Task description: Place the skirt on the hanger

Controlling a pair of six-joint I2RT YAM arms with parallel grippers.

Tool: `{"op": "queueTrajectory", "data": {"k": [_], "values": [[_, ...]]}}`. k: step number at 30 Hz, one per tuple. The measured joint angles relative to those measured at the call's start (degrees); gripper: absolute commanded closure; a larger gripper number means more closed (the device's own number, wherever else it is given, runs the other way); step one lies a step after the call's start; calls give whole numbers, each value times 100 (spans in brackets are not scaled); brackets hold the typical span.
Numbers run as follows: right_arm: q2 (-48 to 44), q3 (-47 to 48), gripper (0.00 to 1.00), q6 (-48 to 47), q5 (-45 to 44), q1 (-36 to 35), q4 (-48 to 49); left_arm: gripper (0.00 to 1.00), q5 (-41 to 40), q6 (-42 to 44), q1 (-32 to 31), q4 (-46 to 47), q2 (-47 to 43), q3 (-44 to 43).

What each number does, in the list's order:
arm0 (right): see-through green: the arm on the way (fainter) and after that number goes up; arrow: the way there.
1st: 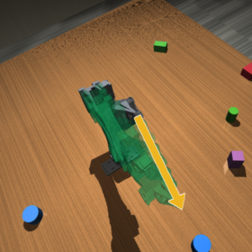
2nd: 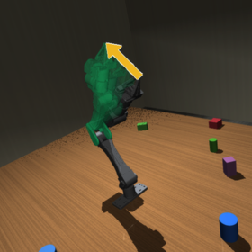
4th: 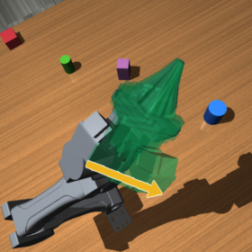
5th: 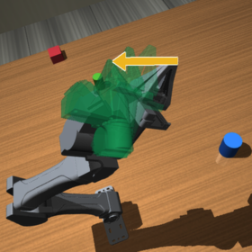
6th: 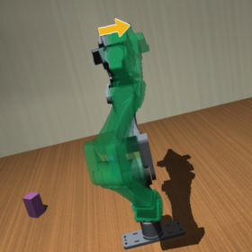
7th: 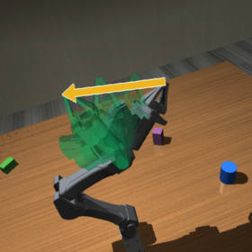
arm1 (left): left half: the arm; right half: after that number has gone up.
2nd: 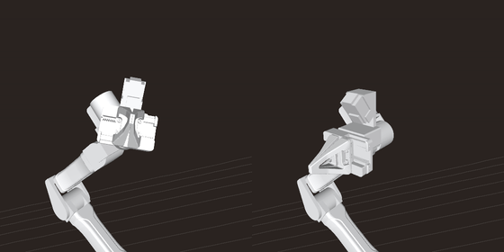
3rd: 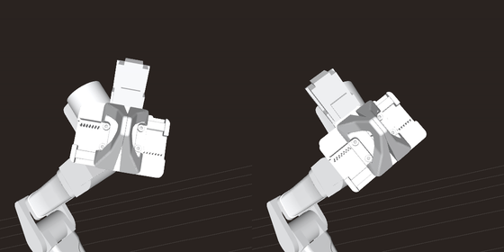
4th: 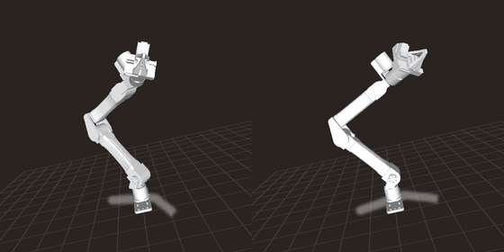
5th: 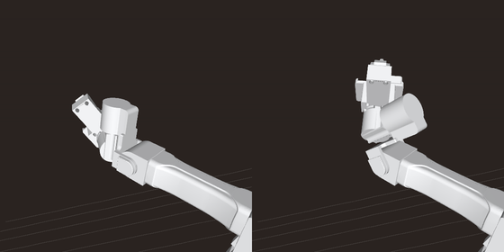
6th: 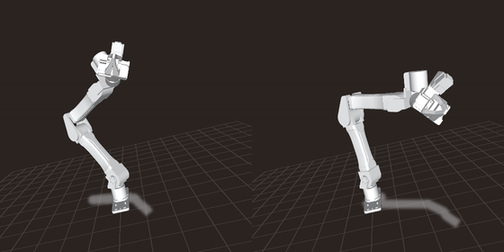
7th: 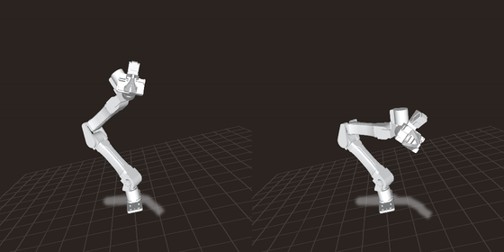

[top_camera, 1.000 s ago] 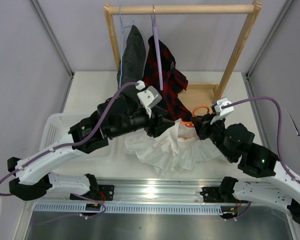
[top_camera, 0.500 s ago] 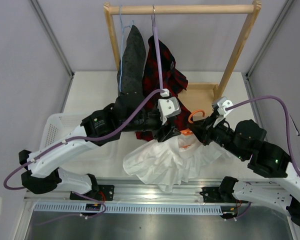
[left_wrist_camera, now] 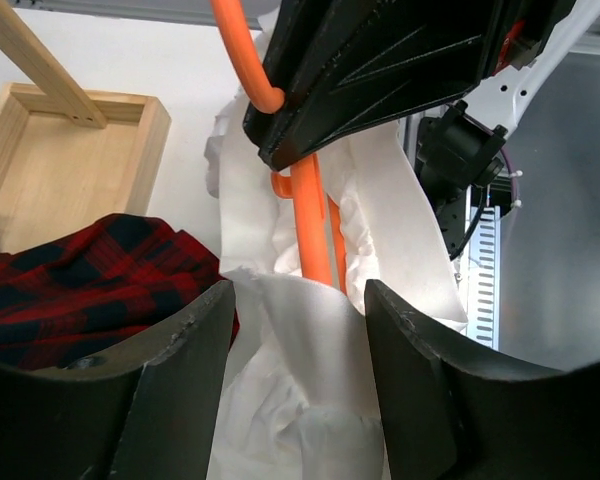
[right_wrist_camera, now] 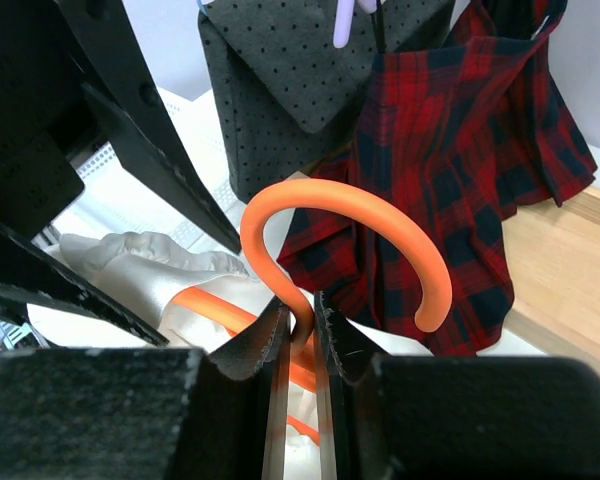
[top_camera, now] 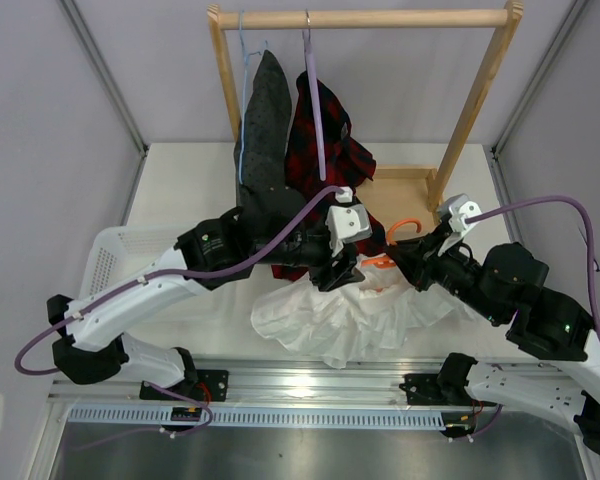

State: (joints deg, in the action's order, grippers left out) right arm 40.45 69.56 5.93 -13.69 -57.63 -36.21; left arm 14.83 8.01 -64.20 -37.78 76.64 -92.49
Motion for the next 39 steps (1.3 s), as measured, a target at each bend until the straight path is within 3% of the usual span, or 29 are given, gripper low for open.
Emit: {"op": "queueTrajectory", "data": {"k": [2, 5, 7, 10, 14, 16, 17, 18, 20, 23, 27, 39], "values": [[0, 7, 100, -9, -4, 2, -2, 42, 42, -9, -15, 17, 61, 7], [0, 22, 100, -22, -2, 7, -2, 55, 85, -59, -61, 83, 144, 17], [-2, 22, 100, -22, -7, 7, -2, 77, 87, -103, -101, 144, 197, 17], [-31, 24, 100, -17, -42, 7, -48, 100, -81, -155, -116, 236, 258, 24], [-94, 42, 99, 9, -166, 13, -48, 100, -103, -260, -142, 490, 282, 101], [-114, 52, 80, 55, -304, 13, -46, 100, -127, -365, -144, 667, 282, 160], [-116, 57, 57, 85, -356, 13, -48, 100, -131, -433, -146, 772, 280, 210], [-125, 57, 48, 142, -435, 11, -44, 100, -160, -546, -155, 898, 278, 269], [-144, 79, 30, 236, -710, 11, -44, 100, -317, -763, -179, 1027, 278, 363], [-227, 144, 16, 361, -1113, 11, -63, 100, -649, -1049, -205, 1051, 286, 391], [-452, 273, 4, 560, -1808, 13, -105, 100, -1128, -1364, -205, 1141, 289, 391], [-813, 619, 4, 1165, -3263, 11, -387, 100, -2852, -2041, -308, 1080, 804, -293]]}}
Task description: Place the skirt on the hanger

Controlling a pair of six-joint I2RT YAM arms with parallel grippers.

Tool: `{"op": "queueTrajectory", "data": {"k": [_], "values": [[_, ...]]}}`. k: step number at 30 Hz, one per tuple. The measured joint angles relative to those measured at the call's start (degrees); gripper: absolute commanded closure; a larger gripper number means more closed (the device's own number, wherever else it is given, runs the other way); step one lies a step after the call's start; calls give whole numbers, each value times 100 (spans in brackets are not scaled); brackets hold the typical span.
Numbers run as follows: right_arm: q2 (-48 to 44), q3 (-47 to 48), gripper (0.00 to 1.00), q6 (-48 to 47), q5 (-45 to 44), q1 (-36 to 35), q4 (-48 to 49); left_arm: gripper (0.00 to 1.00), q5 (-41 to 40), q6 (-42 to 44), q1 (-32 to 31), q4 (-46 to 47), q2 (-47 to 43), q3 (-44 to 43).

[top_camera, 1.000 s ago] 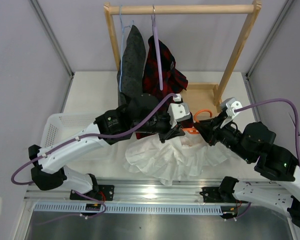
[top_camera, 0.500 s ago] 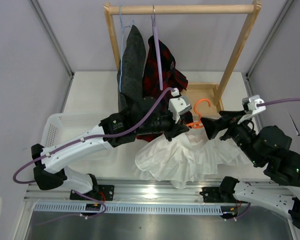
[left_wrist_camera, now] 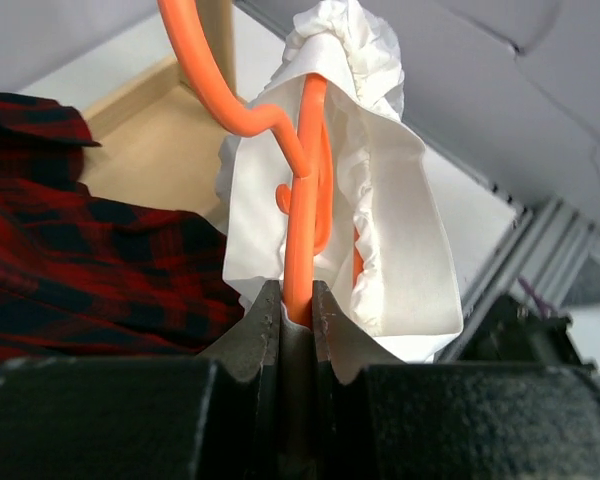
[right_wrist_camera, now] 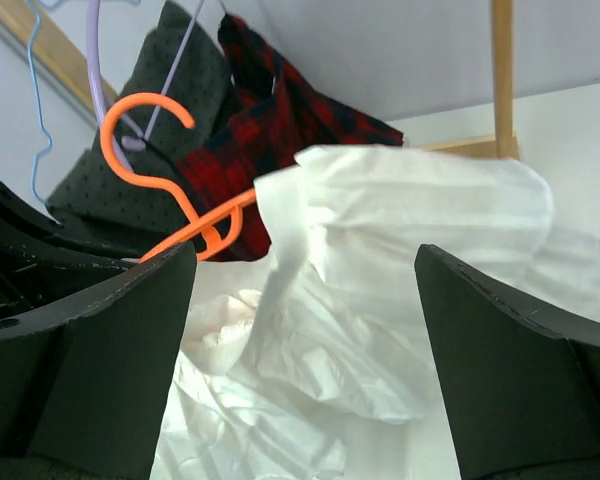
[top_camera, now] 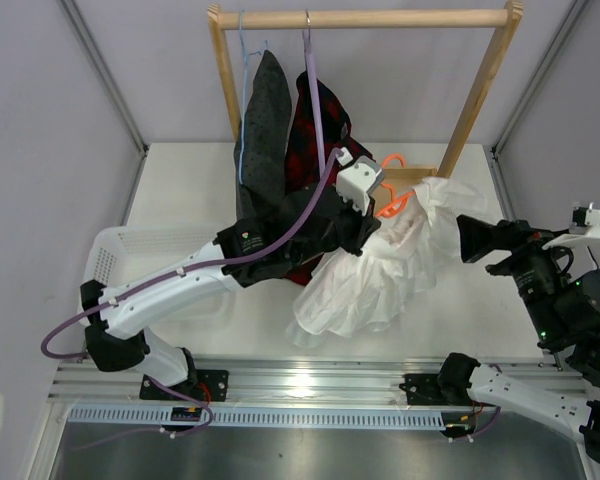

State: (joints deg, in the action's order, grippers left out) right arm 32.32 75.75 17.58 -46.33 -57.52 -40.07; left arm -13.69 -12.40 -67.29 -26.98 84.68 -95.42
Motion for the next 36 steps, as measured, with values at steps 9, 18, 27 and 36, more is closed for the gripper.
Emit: {"op": "queueTrajectory", "data": {"k": [9, 18, 27, 36], "values": [[24, 437, 4, 188, -341, 0, -269, 100, -1440, -442, -245, -664, 619, -1650], [197, 592, 4, 229, -358, -7, -350, 100, -2424, -557, -271, -1298, 1102, -2653], [291, 614, 4, 234, -339, -13, -354, 100, -2922, -208, -190, -1377, 1624, -3807], [369, 614, 4, 197, -273, -17, -286, 100, -2907, 415, 323, -586, 2037, -4122]]}}
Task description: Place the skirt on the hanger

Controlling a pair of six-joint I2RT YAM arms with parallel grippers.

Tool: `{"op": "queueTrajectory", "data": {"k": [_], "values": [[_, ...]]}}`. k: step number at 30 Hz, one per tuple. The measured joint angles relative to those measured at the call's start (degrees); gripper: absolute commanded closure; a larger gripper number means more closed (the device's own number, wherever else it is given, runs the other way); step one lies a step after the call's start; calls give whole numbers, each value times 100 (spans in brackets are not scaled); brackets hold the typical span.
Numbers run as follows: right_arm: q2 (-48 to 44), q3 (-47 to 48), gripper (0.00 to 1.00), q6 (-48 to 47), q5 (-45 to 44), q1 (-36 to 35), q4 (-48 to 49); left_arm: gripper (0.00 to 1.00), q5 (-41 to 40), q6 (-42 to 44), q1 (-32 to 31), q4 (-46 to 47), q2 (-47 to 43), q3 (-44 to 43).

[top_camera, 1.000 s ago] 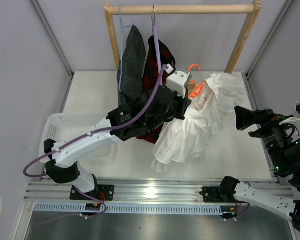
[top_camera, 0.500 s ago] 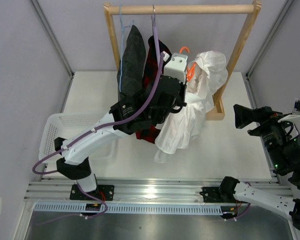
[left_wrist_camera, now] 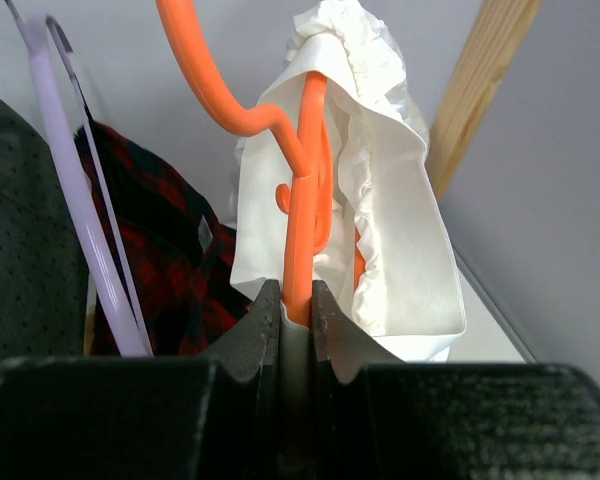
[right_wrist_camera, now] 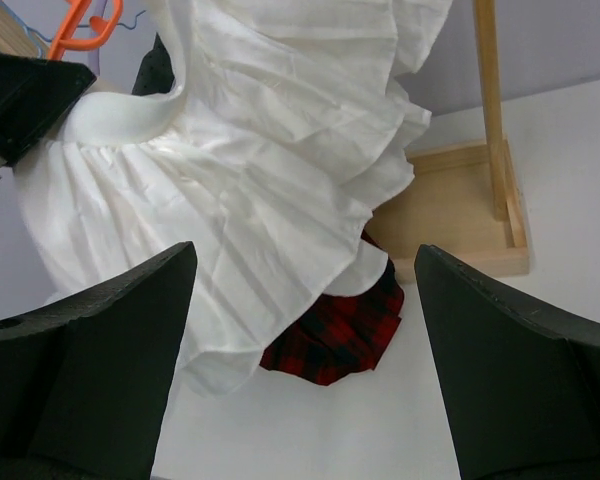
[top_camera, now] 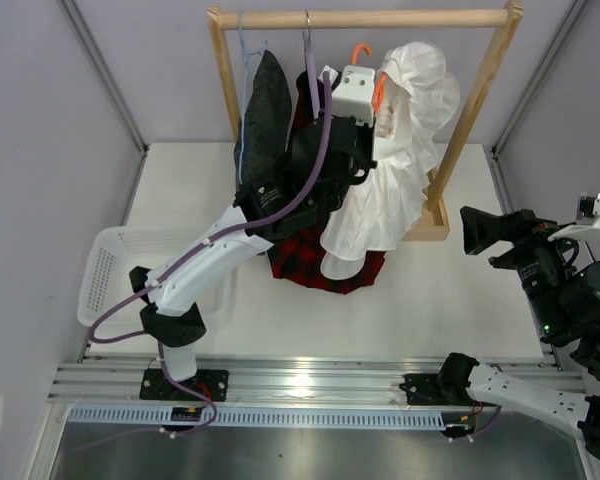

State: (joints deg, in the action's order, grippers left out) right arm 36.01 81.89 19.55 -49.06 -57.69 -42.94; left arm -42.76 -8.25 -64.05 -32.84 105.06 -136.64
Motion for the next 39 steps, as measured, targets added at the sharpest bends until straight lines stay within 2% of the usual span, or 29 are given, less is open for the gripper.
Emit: {"op": "queueTrajectory", "data": {"k": [11, 22, 29, 39], "values": [[2, -101, 3, -149, -2, -4, 273, 100, 48, 1292, 372, 1672, 704, -122], [46, -223, 3, -474, -4, -22, 638, 100, 267, 1663, 929, 2850, 1235, -103], [59, -382, 3, -619, -11, -22, 778, 100, 310, 1781, 1027, 3279, 1425, -103], [-28, -656, 2, -776, -74, -26, 914, 100, 769, 1775, 1370, 3705, 1615, -103]]}}
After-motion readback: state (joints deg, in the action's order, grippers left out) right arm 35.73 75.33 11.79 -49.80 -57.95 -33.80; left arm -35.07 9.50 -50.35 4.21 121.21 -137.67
